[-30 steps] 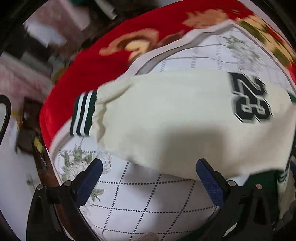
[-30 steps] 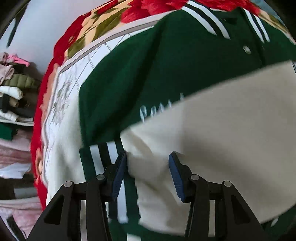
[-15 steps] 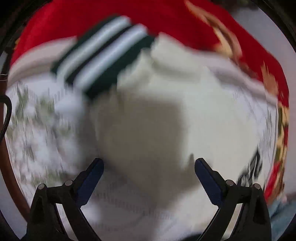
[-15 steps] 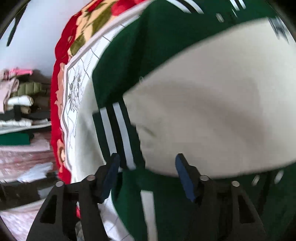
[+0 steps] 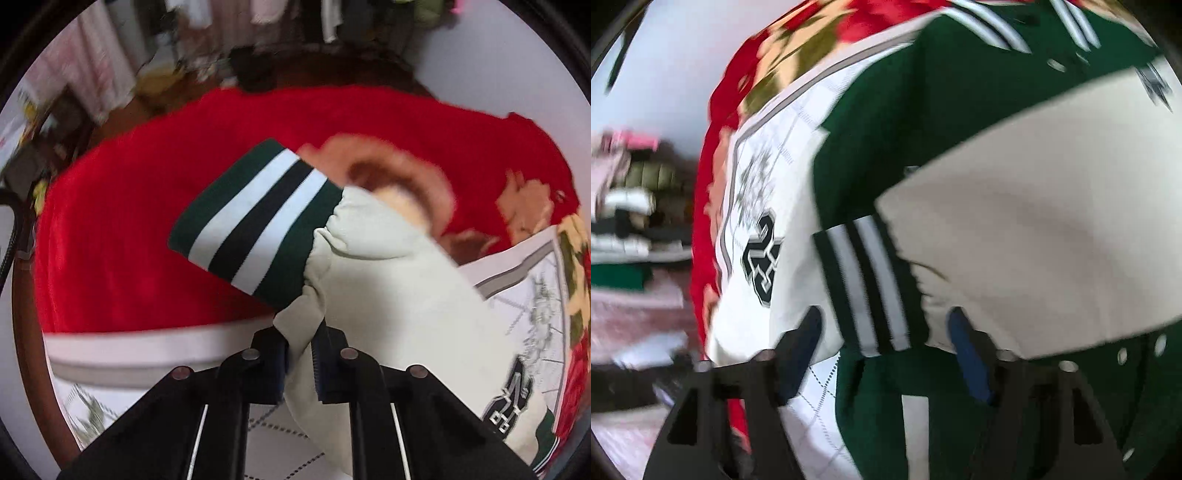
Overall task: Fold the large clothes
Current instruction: 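Grasp the number-patch sleeve cuff with the left tool and fold it across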
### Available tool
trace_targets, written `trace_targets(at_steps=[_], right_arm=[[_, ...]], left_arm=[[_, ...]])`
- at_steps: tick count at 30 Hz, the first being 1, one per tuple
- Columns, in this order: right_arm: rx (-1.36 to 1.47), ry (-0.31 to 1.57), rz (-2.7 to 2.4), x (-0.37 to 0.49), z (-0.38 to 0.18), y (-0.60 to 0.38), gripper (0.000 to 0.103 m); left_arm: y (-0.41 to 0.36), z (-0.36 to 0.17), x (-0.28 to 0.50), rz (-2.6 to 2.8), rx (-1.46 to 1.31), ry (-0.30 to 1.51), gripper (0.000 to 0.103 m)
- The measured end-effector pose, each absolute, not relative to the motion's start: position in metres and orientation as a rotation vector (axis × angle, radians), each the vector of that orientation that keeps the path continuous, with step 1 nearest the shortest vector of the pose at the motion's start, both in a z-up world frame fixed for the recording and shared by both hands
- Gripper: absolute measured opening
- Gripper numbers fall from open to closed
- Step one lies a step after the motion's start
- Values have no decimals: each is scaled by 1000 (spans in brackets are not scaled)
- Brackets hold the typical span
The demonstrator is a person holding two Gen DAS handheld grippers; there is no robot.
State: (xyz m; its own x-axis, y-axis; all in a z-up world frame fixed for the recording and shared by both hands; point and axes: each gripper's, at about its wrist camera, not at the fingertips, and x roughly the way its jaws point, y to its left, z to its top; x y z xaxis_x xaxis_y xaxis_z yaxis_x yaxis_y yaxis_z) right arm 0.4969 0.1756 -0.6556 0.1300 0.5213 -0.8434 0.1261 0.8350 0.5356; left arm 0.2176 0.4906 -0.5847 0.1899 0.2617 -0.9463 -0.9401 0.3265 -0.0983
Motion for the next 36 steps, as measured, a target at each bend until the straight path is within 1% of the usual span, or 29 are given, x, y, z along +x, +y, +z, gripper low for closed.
trace_targets(at_steps=[3, 4, 6, 7, 8, 9, 12, 14, 16, 17, 18, 19, 20, 21, 22, 25, 27, 29, 32, 34, 36], right_arm=[[379, 1447, 310, 506, -664, 205, 82], [326, 1453, 298, 508, -669, 213, 76], [256, 1426, 242, 511, -674, 219, 55], [257, 1415, 230, 512, -673, 220, 36], [274, 1402, 235, 514, -670, 219, 12], [287, 1393, 234, 517, -661, 221, 11], [272, 1328, 223, 522, -644, 227, 11], [275, 1380, 227, 529, -657, 234, 11], [324, 1436, 247, 536, -672, 230, 18], [376, 1452, 260, 539, -672, 223, 19], [422, 1456, 272, 540, -670, 217, 25], [487, 1450, 293, 540, -664, 204, 43], [524, 1432, 287, 537, -656, 187, 55], [529, 1417, 272, 536, -650, 178, 75], [518, 1396, 247, 532, -641, 162, 81], [414, 1378, 143, 518, -627, 120, 81], [389, 1399, 100, 511, -629, 97, 81], [410, 1433, 62, 505, -634, 68, 81], [441, 1430, 21, 498, -632, 23, 81], [464, 1413, -15, 491, -630, -10, 81], [501, 1406, -51, 482, -631, -44, 81]], left_arm=[[489, -553, 237, 959, -746, 978, 8], [490, -543, 241, 945, -718, 964, 8], [461, -527, 258, 925, -667, 944, 8], [461, -519, 266, 907, -643, 932, 7], [460, -510, 269, 890, -622, 919, 7], [454, -502, 277, 879, -608, 911, 7], [443, -480, 289, 841, -535, 880, 7], [436, -466, 303, 827, -497, 869, 7], [427, -458, 307, 810, -455, 860, 7], [421, -453, 310, 797, -429, 856, 7], [414, -449, 314, 790, -411, 852, 7], [405, -443, 318, 777, -383, 846, 7], [398, -438, 321, 764, -360, 840, 7], [388, -433, 324, 748, -333, 833, 7], [377, -427, 327, 728, -304, 825, 7], [336, -411, 341, 656, -231, 811, 6], [298, -399, 352, 588, -177, 799, 6], [259, -390, 360, 518, -132, 795, 6], [189, -382, 373, 383, -86, 803, 5], [145, -382, 380, 293, -81, 821, 5], [81, -389, 388, 188, -57, 855, 5]])
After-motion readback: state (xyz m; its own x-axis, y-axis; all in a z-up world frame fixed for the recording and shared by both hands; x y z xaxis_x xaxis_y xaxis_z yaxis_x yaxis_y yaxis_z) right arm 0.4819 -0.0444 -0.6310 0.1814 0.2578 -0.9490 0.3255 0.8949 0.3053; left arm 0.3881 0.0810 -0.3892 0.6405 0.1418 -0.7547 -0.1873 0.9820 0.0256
